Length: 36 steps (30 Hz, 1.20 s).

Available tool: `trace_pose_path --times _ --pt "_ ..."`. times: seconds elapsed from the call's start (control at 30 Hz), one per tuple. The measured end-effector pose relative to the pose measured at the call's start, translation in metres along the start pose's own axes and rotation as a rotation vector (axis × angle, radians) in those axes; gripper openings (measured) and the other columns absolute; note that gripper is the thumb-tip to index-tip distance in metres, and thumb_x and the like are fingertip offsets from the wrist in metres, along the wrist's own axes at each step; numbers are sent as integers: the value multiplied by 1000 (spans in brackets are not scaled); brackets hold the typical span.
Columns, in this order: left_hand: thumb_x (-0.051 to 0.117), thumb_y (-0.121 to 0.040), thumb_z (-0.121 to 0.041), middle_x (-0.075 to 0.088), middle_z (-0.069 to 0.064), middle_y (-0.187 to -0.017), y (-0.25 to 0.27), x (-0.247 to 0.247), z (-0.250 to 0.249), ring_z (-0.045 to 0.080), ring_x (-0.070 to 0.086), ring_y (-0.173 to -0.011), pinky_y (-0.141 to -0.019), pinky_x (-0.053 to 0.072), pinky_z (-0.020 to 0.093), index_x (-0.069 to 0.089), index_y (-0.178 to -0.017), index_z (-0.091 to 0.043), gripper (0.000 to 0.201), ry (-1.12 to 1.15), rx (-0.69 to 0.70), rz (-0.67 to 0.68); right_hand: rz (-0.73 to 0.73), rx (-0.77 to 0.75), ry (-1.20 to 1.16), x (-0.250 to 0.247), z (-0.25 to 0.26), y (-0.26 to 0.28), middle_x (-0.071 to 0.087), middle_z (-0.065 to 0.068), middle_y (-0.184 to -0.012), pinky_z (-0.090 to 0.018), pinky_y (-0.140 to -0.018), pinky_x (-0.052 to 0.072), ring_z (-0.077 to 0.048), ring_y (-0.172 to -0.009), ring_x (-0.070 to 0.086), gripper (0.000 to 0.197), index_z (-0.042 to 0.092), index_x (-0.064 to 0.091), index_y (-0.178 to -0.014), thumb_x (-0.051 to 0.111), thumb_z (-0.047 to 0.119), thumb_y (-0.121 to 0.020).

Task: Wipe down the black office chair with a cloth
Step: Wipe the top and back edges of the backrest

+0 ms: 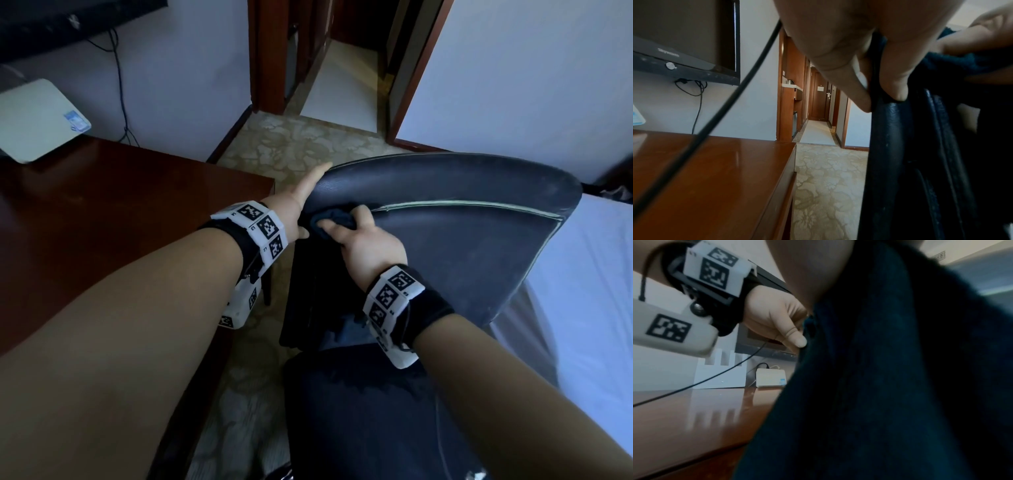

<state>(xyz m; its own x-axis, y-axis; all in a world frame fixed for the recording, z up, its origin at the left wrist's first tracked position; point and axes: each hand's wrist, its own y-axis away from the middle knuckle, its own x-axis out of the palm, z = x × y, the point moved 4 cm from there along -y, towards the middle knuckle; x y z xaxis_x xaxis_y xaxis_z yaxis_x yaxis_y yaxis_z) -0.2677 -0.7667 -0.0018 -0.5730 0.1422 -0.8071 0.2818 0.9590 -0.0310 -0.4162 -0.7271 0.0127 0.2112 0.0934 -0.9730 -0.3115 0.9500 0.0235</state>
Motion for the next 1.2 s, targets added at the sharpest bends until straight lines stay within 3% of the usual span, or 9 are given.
trace_pose_path --times 0.17,0.27,0.53,0.7,0.83,0.9,1.03,1.13,1.2 --pt "71 -76 -5 55 23 -118 4 2 -2 30 65 -82 -77 54 46 -17 -133 -55 117 -42 11 -18 -66 60 31 -14 -13 8 41 -5 -132 -31 -78 40 -29 -106 54 36 34 43 -131 38 31 -96" --pt "71 -74 -4 57 24 -115 3 3 7 32 65 -86 -79 54 48 -18 -126 -63 119 -26 16 -42 -56 -9 15 -4 5 10 43 1 -111 -23 -70 32 -28 -105 54 38 32 44 -129 38 42 -93" --pt "74 -70 -9 63 22 -102 11 4 9 33 67 -81 -72 55 50 -17 -128 -67 123 18 46 -44 -22 -150 153 -1 23 20 30 -4 -128 -32 -87 42 -31 -107 49 43 49 34 -134 39 31 -96" --pt "70 -76 -8 61 19 -91 28 -2 5 28 63 -69 -71 54 47 -15 -136 -52 114 -38 -34 -32 -130 -122 157 -4 24 21 36 -7 -129 -31 -76 42 -33 -100 52 45 42 42 -133 44 25 -91" --pt "72 -74 -9 62 17 -91 33 -4 6 26 63 -68 -71 55 46 -16 -131 -59 116 -32 -28 -61 -269 -200 76 -2 30 26 53 -18 -110 -41 -65 53 -43 -93 51 37 25 66 -113 58 21 -76" --pt "72 -73 -10 62 16 -96 35 -4 7 26 64 -71 -72 55 45 -16 -128 -63 117 -29 -32 -79 -225 -147 53 6 33 28 47 -16 -120 -41 -71 53 -41 -106 45 37 25 60 -121 59 29 -84" --pt "72 -74 -8 61 19 -101 43 -5 3 29 64 -74 -73 55 46 -17 -123 -66 117 -24 -33 -91 -68 -31 -47 18 29 30 26 -5 -139 -34 -92 40 -31 -120 37 40 35 38 -137 41 36 -97" --pt "73 -73 -8 60 20 -109 44 -4 -1 30 66 -78 -74 55 46 -20 -123 -68 121 -28 -41 -93 -37 53 -213 5 16 29 41 -10 -133 -32 -92 37 -32 -116 46 40 29 38 -131 43 45 -94" --pt "73 -74 -9 61 19 -107 45 -4 0 30 66 -76 -72 55 46 -20 -130 -59 120 -23 -85 -85 -104 176 -335 -8 -10 25 54 -14 -123 -31 -87 38 -31 -111 53 43 27 41 -123 48 52 -89"
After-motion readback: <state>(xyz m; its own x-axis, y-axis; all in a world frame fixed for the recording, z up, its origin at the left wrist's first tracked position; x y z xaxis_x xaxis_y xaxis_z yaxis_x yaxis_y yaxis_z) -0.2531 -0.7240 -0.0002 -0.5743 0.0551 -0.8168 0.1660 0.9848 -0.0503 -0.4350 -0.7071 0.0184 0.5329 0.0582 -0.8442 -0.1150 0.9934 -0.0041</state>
